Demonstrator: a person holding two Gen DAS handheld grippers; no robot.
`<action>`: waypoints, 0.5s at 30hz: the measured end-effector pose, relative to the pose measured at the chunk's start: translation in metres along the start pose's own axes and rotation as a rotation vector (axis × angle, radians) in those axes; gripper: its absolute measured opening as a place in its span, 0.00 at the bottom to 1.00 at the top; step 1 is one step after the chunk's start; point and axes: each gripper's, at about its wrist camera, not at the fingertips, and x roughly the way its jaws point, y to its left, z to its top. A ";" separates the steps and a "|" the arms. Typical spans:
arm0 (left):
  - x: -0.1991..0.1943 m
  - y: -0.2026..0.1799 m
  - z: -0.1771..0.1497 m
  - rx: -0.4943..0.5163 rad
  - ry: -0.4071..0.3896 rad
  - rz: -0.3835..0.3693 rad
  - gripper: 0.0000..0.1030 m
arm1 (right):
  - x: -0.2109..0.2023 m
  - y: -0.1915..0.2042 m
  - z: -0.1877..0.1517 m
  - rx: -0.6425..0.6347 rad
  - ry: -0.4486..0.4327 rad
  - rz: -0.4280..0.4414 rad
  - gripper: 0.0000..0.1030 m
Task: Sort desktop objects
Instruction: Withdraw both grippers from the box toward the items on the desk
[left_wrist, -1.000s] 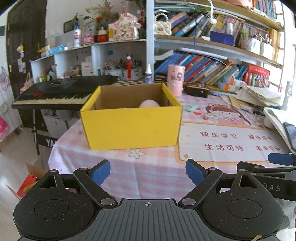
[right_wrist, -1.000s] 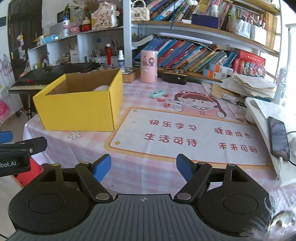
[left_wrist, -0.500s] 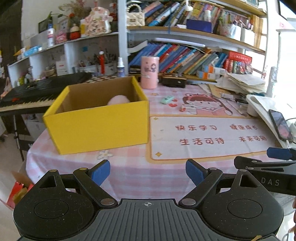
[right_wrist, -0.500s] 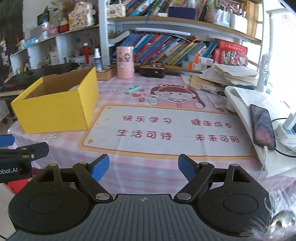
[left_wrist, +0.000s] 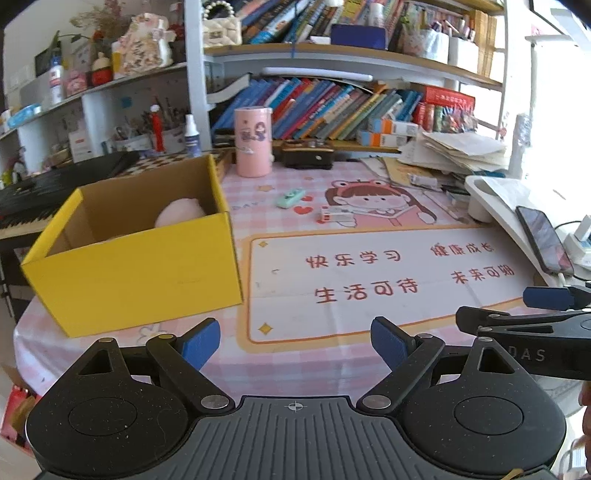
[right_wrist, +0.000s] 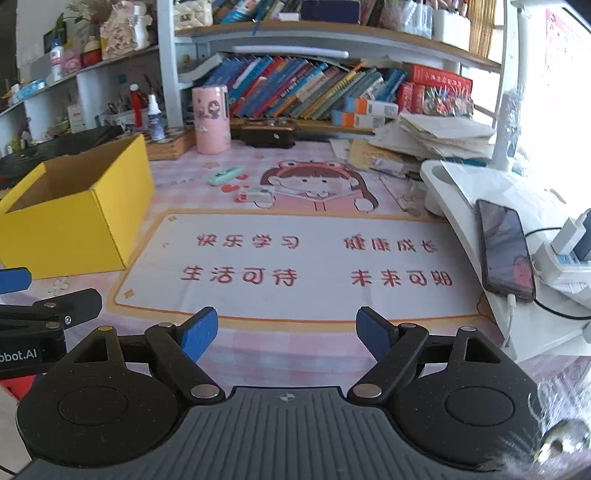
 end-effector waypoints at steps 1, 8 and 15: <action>0.002 -0.001 0.001 0.003 0.000 -0.001 0.88 | 0.003 -0.001 0.000 0.003 0.007 -0.001 0.79; 0.018 -0.003 0.014 -0.006 -0.014 -0.003 0.88 | 0.018 -0.007 0.013 0.000 -0.010 -0.012 0.79; 0.043 -0.014 0.036 -0.024 -0.033 -0.025 0.88 | 0.037 -0.029 0.039 0.010 -0.032 -0.034 0.79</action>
